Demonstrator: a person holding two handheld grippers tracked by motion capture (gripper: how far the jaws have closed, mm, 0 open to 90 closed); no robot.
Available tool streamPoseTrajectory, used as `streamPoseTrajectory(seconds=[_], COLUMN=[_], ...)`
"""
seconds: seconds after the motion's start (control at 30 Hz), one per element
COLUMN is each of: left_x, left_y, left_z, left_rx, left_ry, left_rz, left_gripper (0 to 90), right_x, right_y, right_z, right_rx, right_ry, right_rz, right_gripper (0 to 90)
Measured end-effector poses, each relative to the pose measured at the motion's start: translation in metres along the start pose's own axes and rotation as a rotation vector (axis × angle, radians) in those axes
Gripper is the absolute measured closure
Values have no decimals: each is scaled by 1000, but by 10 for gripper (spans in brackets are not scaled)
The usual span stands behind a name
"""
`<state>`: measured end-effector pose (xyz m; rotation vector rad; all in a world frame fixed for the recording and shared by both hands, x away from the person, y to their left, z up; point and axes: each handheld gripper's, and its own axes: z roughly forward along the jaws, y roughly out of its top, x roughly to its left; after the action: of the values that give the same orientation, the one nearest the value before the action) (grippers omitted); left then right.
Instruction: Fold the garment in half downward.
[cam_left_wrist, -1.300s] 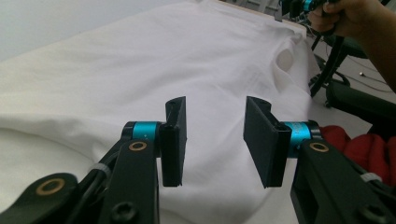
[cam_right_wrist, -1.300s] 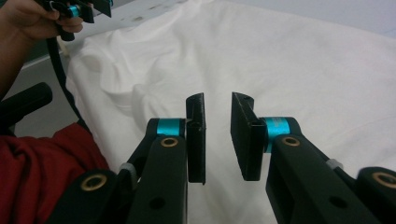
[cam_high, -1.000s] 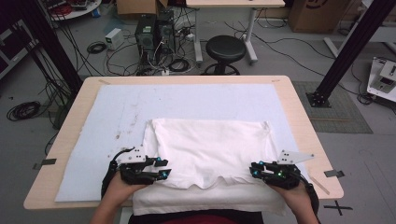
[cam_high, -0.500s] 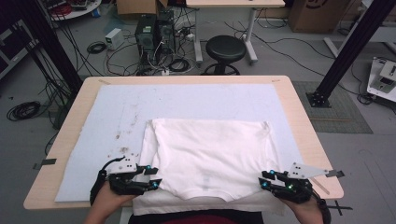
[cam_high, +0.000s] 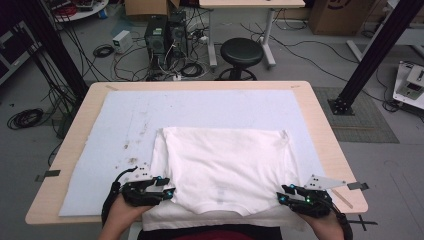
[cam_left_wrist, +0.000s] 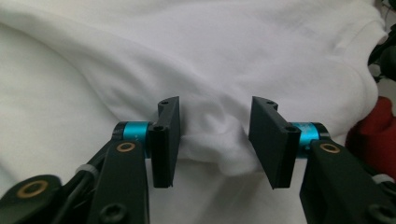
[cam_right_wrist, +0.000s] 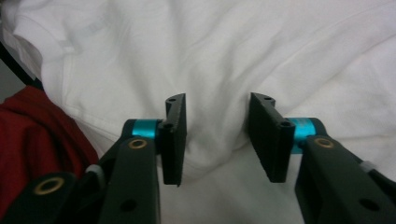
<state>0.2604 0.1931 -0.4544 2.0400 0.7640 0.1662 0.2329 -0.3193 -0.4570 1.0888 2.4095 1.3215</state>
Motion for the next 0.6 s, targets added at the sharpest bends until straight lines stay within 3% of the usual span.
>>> streamPoseTrajectory(seconds=[0.03,0.07,0.1,0.2,0.33,0.43,0.6], left_x=[-3,-3,-3,-3,-2,-3,-9], left_y=[-1,-1,-2,-2,-3,-1,-1], left_z=[1,1,1,0,-4,-19,-28], left_rx=[1,1,-2,-8,-23,-66,-69], left_ry=[19,19,20,11,-11,-71,-123], left_rz=[22,22,29,30,30,13,8], left_gripper=[592,637,684,783,820,826,823], right_x=[1,1,2,2,1,2,7], right_y=[-1,-1,-2,-2,0,2,2], right_z=[0,0,-1,-1,-5,-19,-35], right_rx=[0,0,1,-2,-17,-49,-71], right_ry=[-5,-5,-7,-3,2,9,15], right_rz=[-11,-11,-19,-22,-18,-24,-22], right_gripper=[702,702,791,827,847,849,847])
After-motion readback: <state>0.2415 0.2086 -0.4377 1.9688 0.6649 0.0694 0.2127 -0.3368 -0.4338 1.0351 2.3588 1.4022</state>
